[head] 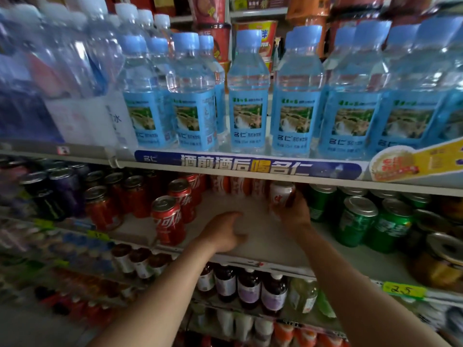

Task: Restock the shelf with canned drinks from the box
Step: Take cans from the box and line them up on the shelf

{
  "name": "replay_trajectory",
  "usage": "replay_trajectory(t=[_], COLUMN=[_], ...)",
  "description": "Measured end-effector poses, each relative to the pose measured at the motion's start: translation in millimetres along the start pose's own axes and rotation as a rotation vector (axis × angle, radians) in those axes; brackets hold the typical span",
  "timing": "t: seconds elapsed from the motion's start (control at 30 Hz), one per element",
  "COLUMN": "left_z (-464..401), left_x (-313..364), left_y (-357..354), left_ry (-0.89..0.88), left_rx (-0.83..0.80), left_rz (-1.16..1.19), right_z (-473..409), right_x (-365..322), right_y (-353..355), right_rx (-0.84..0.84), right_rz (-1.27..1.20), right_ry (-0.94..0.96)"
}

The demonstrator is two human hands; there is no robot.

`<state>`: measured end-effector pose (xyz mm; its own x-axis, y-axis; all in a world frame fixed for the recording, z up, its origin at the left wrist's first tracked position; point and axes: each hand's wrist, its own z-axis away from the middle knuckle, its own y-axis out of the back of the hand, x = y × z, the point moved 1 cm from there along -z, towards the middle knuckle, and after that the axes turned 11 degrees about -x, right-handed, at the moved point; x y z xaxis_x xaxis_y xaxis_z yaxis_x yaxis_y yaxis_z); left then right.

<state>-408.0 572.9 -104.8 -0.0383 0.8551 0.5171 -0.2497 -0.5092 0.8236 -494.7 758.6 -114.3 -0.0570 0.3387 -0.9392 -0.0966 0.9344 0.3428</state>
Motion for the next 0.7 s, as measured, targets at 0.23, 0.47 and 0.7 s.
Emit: replay_trajectory(t=[0.23,0.47,0.7], left_z=[-10.1,-10.0,-7.7], left_x=[-9.5,-10.5,-8.7], left_y=[1.4,2.0,2.6], left_ry=[-0.023,-0.028,-0.035], left_rx=[-0.051,-0.077,-0.07], left_rz=[-0.175,-0.225,-0.219], right_z=[11.6,19.0,-8.6], right_x=[12.9,14.8,14.6], right_y=[-7.1,-13.8,-10.5], right_rx=[0.056,0.109,0.181], right_rz=[0.069,0.144,0.164], right_ry=[-0.084,-0.075,-0.205])
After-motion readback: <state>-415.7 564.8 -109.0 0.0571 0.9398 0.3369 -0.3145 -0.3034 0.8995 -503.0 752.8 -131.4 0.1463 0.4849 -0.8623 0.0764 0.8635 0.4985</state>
